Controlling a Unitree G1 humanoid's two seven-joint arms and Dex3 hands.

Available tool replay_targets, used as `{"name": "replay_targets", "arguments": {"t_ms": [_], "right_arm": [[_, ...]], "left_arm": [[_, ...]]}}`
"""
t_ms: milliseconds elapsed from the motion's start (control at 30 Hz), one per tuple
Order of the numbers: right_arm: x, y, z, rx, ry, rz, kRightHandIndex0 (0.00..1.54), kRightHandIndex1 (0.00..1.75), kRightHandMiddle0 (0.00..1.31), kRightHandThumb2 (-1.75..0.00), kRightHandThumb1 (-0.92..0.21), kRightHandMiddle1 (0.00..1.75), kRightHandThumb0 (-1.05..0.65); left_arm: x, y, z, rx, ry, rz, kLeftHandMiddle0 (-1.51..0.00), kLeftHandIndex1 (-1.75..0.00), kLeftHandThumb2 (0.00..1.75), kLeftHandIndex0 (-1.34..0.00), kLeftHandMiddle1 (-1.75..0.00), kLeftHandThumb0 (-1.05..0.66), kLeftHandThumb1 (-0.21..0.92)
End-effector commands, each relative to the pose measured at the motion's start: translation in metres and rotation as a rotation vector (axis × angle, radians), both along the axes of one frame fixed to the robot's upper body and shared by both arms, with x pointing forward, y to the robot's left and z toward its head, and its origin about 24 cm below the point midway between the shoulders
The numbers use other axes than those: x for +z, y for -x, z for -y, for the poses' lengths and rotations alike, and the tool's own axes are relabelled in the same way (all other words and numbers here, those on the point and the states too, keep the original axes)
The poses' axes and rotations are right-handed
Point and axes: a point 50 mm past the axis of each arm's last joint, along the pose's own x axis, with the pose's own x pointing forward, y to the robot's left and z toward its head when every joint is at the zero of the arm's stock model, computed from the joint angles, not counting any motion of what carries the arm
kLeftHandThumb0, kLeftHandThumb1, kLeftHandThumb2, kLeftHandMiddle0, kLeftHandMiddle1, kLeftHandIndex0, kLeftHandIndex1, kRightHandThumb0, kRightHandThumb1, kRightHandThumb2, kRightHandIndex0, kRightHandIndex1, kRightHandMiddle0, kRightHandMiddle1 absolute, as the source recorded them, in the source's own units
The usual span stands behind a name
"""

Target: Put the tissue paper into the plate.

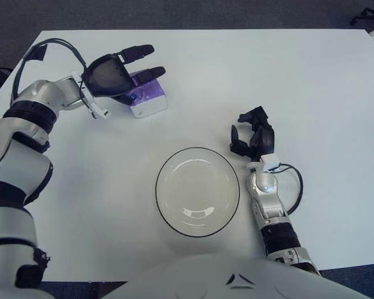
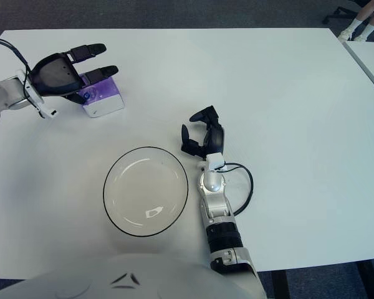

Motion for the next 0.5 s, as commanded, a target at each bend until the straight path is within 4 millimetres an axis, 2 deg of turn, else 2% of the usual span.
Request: {"name": "replay_targets", "arguments": {"t_ms": [0, 267, 467], "right_arm": [[-0.050, 0.024, 0.009, -0.027, 0.045, -0.221, 0.63, 1.39, 0.45, -1.09, -0.42, 1.75, -0.01], [-0.051, 0.025, 0.009, -0.032, 0.042, -0.217, 0.64, 1.38, 0.45, -1.10, -0.41, 1.75, -0.01], [-0.051, 0.025, 0.009, -0.047, 0.044, -0.215, 0.64, 1.39, 0.45, -1.10, -0.41, 1.75, -0.01]], "left_arm": [[-0.003, -0.001, 0.004, -0.045, -0.072, 0.004, 0.00, 0.00, 0.52, 0.00, 0.00, -1.05, 0.87], [-0.001, -0.004, 0.017, -0.124, -0.152, 0.014, 0.00, 0.00, 0.47, 0.00, 0.00, -1.05, 0.92], [0.002, -0.004, 0.020, -0.191, -0.254, 0.029, 0.00, 0.00, 0.51, 0.00, 0.00, -1.05, 0.92]]}}
